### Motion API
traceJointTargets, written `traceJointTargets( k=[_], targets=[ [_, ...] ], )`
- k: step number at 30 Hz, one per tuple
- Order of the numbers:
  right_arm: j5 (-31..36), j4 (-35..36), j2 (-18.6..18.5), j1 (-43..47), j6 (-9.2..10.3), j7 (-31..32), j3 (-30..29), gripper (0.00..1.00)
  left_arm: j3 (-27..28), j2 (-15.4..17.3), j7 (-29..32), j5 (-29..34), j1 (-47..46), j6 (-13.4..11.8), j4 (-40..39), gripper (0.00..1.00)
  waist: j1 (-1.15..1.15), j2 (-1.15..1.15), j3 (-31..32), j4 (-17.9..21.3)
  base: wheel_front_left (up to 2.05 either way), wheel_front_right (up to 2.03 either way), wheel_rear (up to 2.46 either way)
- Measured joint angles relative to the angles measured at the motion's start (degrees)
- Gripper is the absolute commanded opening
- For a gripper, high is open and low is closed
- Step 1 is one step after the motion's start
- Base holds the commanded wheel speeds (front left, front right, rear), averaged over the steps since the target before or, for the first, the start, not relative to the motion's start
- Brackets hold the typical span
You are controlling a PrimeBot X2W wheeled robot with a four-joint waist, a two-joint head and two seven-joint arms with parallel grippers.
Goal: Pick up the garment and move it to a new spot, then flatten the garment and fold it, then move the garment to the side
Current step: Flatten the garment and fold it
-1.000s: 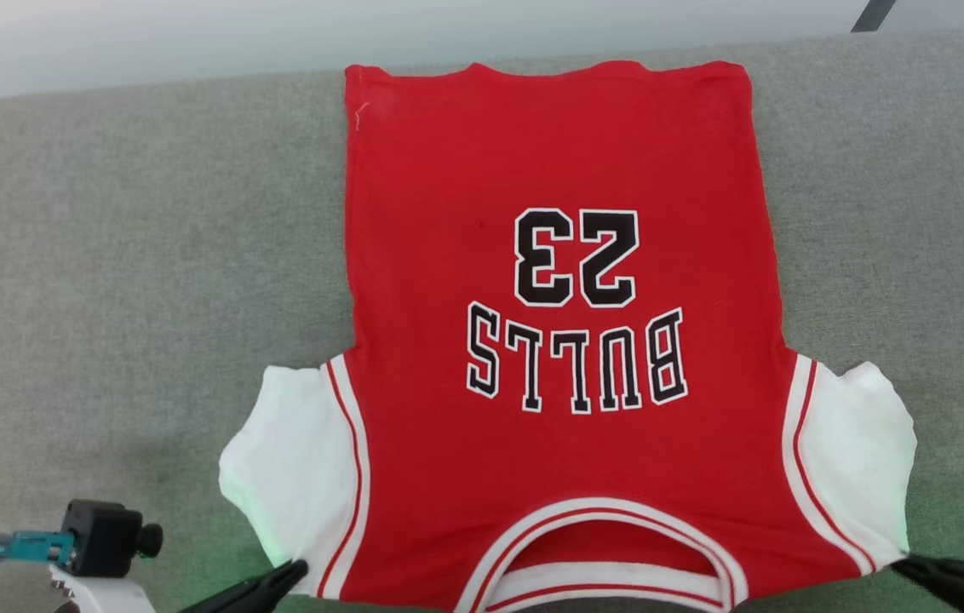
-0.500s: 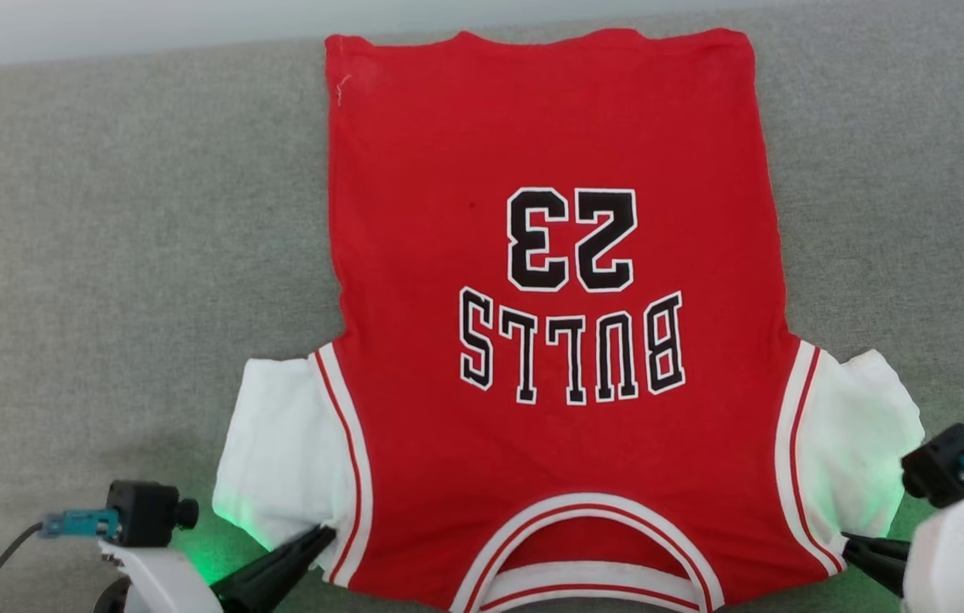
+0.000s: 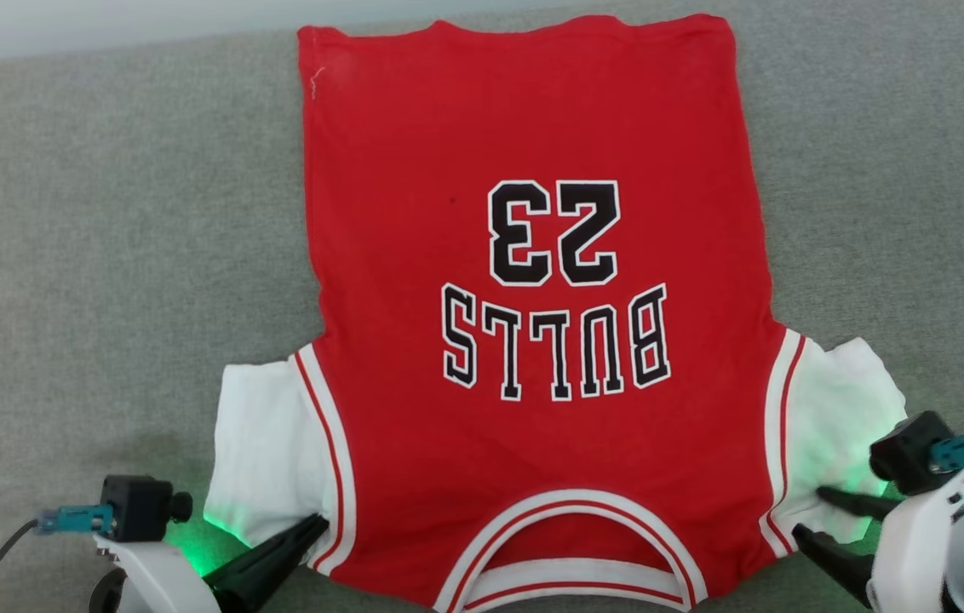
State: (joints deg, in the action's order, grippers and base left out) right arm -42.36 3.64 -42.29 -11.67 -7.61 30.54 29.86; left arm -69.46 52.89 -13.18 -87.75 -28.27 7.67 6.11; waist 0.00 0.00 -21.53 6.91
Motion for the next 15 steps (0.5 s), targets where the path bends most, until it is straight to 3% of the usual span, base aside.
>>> traceJointTargets(
  k=[9,12,15],
  targets=[
    [-6.16,16.26,-3.1,4.59,0.09,8.71,-19.85,1.0,0.49,-0.77,-0.82,2.99,-0.26,-0.52,-1.76,0.0,0.0,0.0,-0.75,-2.18,0.0,0.0,0.0],
    [-5.26,14.1,-0.71,-1.56,0.09,10.32,-25.17,1.0,0.64,-1.91,-0.94,4.48,-1.16,-0.73,-2.07,0.0,0.0,0.0,-1.45,-3.72,0.0,0.0,0.0],
    [-0.87,6.68,3.72,-11.23,0.1,11.25,-25.33,1.0,0.7,-3.03,-0.93,5.71,-2.57,-0.73,-2.41,0.0,0.0,0.0,-2.61,-5.33,0.0,0.0,0.0]
  ],
)
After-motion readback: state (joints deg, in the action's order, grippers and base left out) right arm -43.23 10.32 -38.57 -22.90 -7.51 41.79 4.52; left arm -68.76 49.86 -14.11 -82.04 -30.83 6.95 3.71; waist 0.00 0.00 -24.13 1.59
